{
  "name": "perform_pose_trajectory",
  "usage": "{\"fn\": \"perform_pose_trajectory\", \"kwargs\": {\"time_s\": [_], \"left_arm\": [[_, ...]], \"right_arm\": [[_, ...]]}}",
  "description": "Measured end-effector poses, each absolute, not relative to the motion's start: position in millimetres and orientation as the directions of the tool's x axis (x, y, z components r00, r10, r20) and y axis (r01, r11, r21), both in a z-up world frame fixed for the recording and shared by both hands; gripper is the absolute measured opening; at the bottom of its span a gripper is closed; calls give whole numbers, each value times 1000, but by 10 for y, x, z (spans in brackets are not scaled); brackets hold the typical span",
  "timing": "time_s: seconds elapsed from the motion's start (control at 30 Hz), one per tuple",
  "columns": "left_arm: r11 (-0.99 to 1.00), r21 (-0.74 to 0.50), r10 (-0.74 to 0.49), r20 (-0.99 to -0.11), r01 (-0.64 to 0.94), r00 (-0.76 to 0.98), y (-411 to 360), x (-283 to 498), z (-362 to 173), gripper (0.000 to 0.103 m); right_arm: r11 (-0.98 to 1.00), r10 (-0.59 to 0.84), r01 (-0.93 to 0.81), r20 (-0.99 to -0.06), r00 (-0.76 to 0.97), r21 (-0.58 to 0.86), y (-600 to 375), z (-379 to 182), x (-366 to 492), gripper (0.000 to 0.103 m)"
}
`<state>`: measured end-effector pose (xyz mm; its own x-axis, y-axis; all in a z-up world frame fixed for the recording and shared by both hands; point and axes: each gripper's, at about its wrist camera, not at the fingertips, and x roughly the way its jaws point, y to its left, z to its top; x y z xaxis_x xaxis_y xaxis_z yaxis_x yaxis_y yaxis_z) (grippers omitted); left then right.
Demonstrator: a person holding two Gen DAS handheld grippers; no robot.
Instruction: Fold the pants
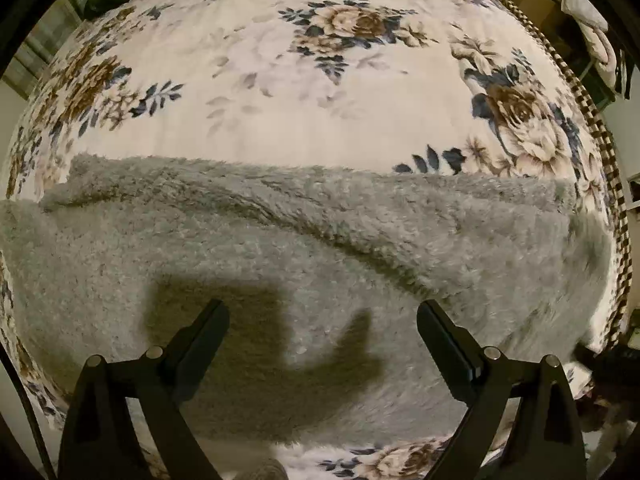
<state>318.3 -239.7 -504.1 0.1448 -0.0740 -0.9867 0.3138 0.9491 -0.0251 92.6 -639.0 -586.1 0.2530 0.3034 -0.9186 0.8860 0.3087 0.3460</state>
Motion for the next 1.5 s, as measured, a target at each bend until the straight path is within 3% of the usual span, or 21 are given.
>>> {"fn": "perform_pose_trajectory", "kwargs": {"time_s": [0.03,0.1,0.13,0.27,0.37,0.43,0.47,0.5,0.7,0.73,0.8,0.97,1.13,1.17,1.2,1.27,1.37,1.5], "left_arm": [[949,-26,-76,-986,315,147,-2413,3178,-5030,96],[946,-22,-78,-984,325,160,-2452,3161,-5003,96],[944,-21,-79,-983,329,163,-2465,3155,-4996,96],[942,-20,-80,-983,335,167,-2508,3146,-5000,96],[943,-19,-78,-983,331,168,-2517,3146,-5002,96],[944,-21,-81,-982,328,169,-2529,3142,-5000,96],[944,-21,-81,-982,328,170,-2537,3138,-5000,96],[944,-23,-83,-982,330,168,-2546,3134,-5000,96],[943,-21,-85,-980,331,181,-2546,3120,-4965,96],[944,-22,-85,-980,329,178,-2546,3122,-4972,96],[946,-28,-86,-982,322,167,-2538,3131,-4984,96],[946,-26,-90,-978,322,186,-2520,3136,-4932,96],[945,-17,-80,-980,327,181,-2535,3144,-4988,96],[944,-12,-76,-980,331,182,-2540,3140,-4998,96],[942,-7,-72,-980,334,184,-2545,3135,-5003,96],[940,0,-68,-980,342,185,-2553,3120,-5011,96],[937,7,-62,-981,349,186,-2554,3103,-5031,96],[944,-5,-63,-985,331,164,-2563,3105,-5098,96]], "right_arm": [[321,300,878,-918,260,354,-6401,-5805,914,20],[372,228,868,-939,258,328,-6446,-5602,952,63],[378,202,864,-940,274,333,-6486,-5509,974,68],[391,194,803,-893,406,450,-6660,-5281,1328,69],[489,233,745,-891,390,454,-6708,-5317,1913,69],[551,284,714,-902,326,431,-6711,-5466,2240,63],[587,303,698,-911,280,410,-6671,-5547,2399,20],[622,294,684,-923,249,382,-6625,-5575,2520,6],[692,149,630,-924,352,351,-6714,-5034,2784,8],[702,165,626,-933,320,339,-6740,-5063,2825,13],[726,196,622,-955,224,295,-6748,-5177,2877,43],[698,130,672,-967,220,247,-6701,-5182,2246,45],[756,158,622,-979,129,204,-6394,-5590,2063,45],[793,136,584,-985,105,172,-6288,-5658,2101,36],[833,86,541,-993,78,115,-6179,-5708,2128,4],[848,8,528,-997,71,44,-6089,-5703,2057,4],[767,-42,640,-991,124,48,-6244,-5522,1700,4],[634,140,760,-988,69,143,-6486,-5759,1254,6]]}}
